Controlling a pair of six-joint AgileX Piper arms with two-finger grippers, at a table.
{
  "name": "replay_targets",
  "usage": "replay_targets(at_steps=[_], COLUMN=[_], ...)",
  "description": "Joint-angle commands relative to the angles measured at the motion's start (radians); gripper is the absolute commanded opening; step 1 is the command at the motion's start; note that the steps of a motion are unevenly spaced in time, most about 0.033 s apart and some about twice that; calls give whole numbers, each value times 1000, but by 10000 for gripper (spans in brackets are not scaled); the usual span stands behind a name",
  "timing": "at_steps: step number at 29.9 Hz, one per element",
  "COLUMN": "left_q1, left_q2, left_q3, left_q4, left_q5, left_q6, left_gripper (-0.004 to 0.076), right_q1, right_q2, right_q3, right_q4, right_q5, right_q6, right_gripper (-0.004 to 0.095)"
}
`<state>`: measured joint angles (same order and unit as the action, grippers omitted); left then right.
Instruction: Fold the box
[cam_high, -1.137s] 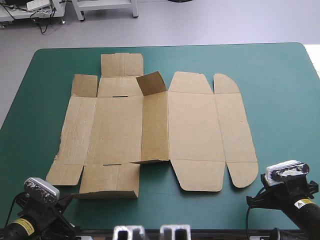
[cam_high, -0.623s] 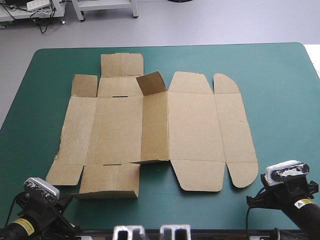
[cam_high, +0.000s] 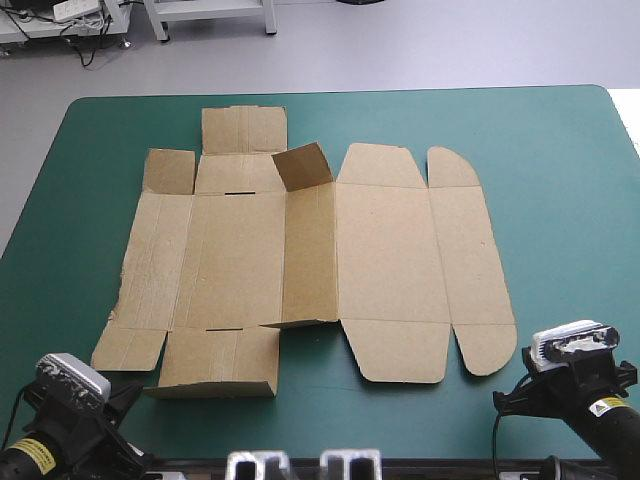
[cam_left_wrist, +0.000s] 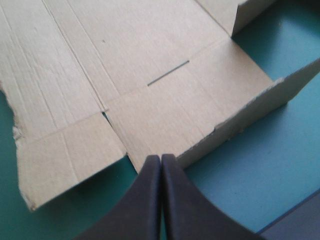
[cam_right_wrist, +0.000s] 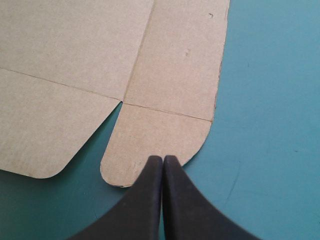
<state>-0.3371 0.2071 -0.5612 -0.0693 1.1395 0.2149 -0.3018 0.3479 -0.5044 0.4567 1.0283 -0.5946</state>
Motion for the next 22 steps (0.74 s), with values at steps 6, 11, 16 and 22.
replay_targets(at_steps=[6, 11, 16, 22], left_q1=[-2, -2, -2, -2], left_q2=[238, 413, 549, 699], left_q3=[-302, -481, -580, -620], left_q4=[-7, 23, 146, 368], left_q5=[-74, -194, -263, -271], left_q6=[33, 39, 25, -119], left_gripper=[-10, -10, -10, -10], right_q1=[-3, -3, -3, -3], right_q2=[9, 9, 9, 9], right_q3=[-21, -21, -21, -21], right_q4=[29, 29, 29, 28], right_q5=[-57, -57, -57, -58], right_q6=[-8, -8, -8, -8], right_gripper=[-9, -9, -9, -9])
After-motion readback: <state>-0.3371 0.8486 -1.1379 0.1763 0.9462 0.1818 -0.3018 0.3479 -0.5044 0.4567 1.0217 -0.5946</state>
